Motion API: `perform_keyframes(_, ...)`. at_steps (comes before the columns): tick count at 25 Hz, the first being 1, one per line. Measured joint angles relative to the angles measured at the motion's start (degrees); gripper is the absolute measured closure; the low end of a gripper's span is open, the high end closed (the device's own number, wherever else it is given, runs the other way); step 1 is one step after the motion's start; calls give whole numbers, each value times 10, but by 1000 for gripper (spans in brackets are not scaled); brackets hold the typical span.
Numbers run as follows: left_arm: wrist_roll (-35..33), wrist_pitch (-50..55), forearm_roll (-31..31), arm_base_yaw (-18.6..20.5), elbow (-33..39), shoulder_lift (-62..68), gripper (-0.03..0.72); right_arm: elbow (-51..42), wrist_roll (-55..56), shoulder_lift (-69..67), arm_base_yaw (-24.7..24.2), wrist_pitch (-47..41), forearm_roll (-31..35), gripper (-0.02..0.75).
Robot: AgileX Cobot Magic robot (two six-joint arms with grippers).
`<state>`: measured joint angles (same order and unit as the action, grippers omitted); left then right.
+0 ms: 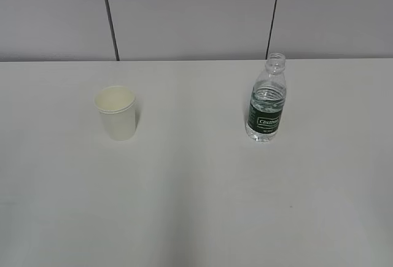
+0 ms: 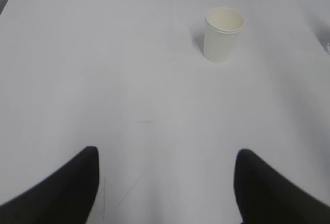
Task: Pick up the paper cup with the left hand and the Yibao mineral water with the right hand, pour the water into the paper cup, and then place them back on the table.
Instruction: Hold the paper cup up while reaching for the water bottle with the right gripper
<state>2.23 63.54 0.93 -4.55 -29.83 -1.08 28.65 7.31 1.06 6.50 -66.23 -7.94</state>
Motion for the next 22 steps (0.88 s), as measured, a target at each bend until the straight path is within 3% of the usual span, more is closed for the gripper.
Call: perform_keyframes(22,0,0,-1,0,0,0,185,0,0,0,0,8,0,153)
